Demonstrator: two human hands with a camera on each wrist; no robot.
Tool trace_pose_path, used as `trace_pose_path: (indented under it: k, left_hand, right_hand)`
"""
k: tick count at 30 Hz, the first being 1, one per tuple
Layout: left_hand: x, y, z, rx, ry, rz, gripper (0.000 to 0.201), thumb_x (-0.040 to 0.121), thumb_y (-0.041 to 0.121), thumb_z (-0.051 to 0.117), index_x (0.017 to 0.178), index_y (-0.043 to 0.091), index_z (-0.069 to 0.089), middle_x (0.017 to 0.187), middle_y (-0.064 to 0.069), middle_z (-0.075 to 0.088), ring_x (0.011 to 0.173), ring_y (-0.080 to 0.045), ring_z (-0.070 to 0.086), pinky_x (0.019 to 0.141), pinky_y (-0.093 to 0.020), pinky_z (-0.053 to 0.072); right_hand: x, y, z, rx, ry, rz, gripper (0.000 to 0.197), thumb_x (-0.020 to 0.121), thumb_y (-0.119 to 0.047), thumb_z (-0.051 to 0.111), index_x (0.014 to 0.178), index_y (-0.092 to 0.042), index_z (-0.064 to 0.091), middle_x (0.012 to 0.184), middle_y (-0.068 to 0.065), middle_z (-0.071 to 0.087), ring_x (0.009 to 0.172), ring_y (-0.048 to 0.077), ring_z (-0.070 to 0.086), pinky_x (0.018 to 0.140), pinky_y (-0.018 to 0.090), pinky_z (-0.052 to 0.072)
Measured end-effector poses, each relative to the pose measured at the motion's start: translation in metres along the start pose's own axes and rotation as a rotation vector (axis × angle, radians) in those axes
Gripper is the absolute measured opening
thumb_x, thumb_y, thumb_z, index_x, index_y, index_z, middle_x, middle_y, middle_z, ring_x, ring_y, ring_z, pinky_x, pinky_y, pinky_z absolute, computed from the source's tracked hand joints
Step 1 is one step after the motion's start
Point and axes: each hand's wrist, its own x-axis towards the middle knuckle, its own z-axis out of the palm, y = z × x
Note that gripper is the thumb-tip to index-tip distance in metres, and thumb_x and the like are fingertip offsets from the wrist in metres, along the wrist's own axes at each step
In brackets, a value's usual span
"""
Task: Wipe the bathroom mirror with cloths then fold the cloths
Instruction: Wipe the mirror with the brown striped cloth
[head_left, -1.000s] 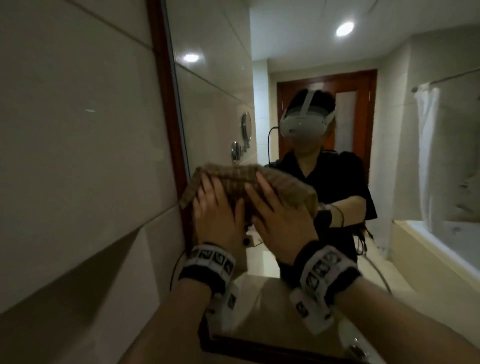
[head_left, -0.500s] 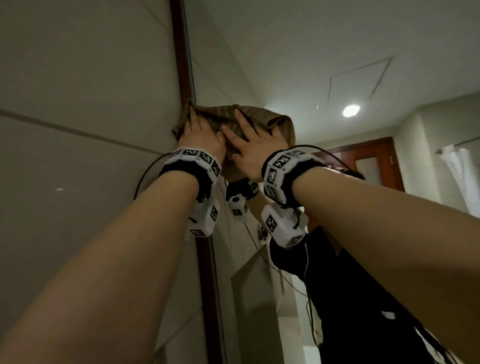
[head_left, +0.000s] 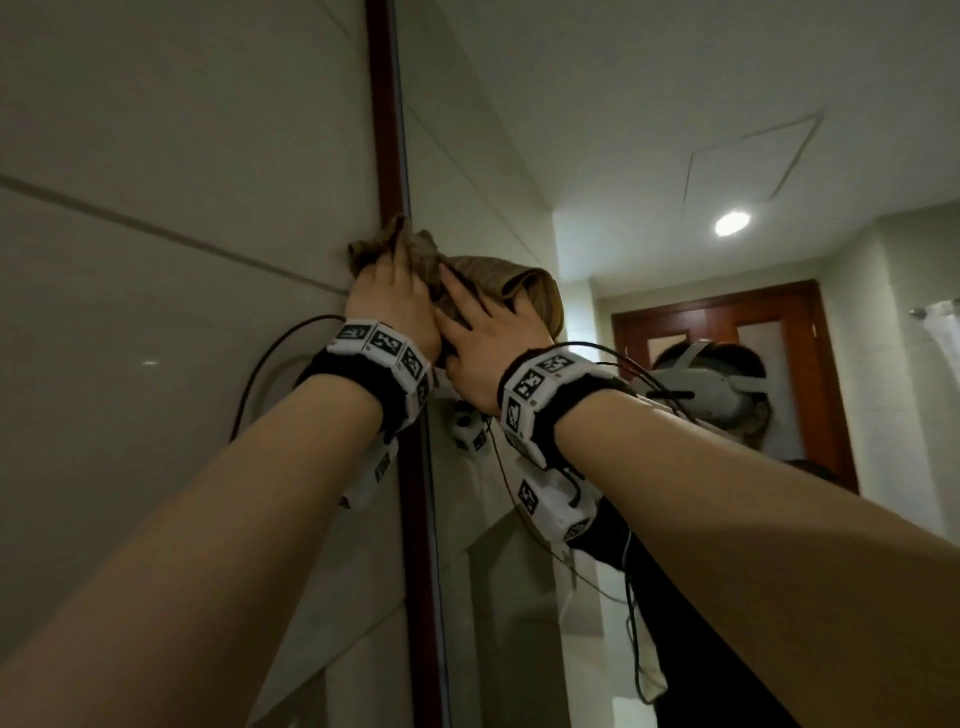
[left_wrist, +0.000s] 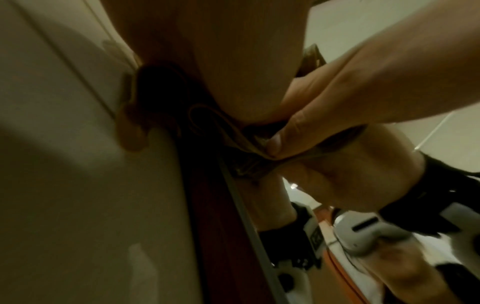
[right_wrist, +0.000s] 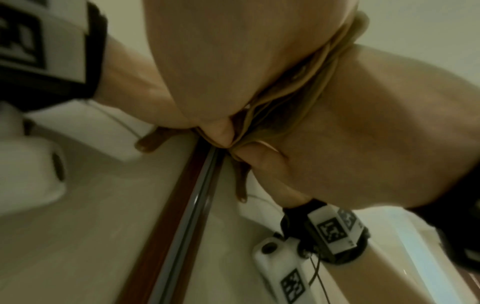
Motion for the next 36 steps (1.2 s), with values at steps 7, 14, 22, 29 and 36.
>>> trace_pose_path:
  k: [7, 14, 22, 29, 36]
  left_hand:
    - [-0.091, 0.040, 0.037, -0.028, -0.140, 0.006, 0.063, 0.095, 0.027, 0.024, 0.149, -0.003, 0.009, 0.156, -0.024, 0.004, 0.139, -0.034, 0.020, 0.111, -0.039, 0.021]
    - [-0.202, 0.080, 0.087, -0.111, -0.279, 0.034, 0.056, 0.097, 0.025, 0.027, 0.145, -0.003, 0.021, 0.155, -0.024, 0.012, 0.138, -0.034, 0.022, 0.110, -0.038, 0.023]
    - [-0.384, 0.142, 0.175, -0.502, -0.531, -0.057, 0.053, 0.087, 0.014, 0.030, 0.130, -0.004, 0.053, 0.148, -0.021, 0.035, 0.122, -0.033, 0.047, 0.094, -0.037, 0.045]
    - [-0.498, 0.172, 0.220, -0.633, -0.631, -0.115, 0.066, 0.094, 0.026, 0.025, 0.153, 0.014, -0.001, 0.157, -0.001, 0.019, 0.132, -0.024, 0.039, 0.110, -0.029, 0.029]
    - [-0.584, 0.202, 0.239, -0.610, -0.778, 0.330, 0.051, 0.097, 0.011, 0.016, 0.139, -0.018, 0.016, 0.147, -0.037, -0.005, 0.129, -0.054, 0.034, 0.108, -0.057, 0.031]
  right_hand:
    - [-0.080, -0.047, 0.029, 0.123, -0.178, -0.021, 0.072, 0.096, -0.046, 0.033, 0.155, -0.024, -0.001, 0.160, 0.002, -0.017, 0.148, 0.016, -0.002, 0.116, 0.043, 0.000]
    - [-0.183, -0.096, 0.074, 0.295, -0.249, -0.046, 0.065, 0.090, -0.040, 0.040, 0.148, -0.011, 0.035, 0.156, 0.012, 0.028, 0.141, 0.023, 0.033, 0.114, 0.049, 0.021]
    - [-0.340, -0.172, 0.140, 0.523, -0.583, -0.048, 0.070, 0.086, -0.048, 0.024, 0.143, -0.013, 0.044, 0.148, 0.004, 0.043, 0.133, 0.025, 0.046, 0.109, 0.040, 0.025]
    - [-0.437, -0.204, 0.185, 0.649, -0.779, -0.096, 0.057, 0.100, -0.043, 0.025, 0.150, -0.015, 0.034, 0.154, -0.001, 0.031, 0.137, 0.019, 0.040, 0.111, 0.037, 0.036]
    - [-0.529, -0.193, 0.206, 0.550, -1.050, -0.245, 0.052, 0.091, -0.035, 0.030, 0.136, -0.026, 0.056, 0.141, -0.004, 0.052, 0.126, 0.015, 0.053, 0.098, 0.031, 0.049]
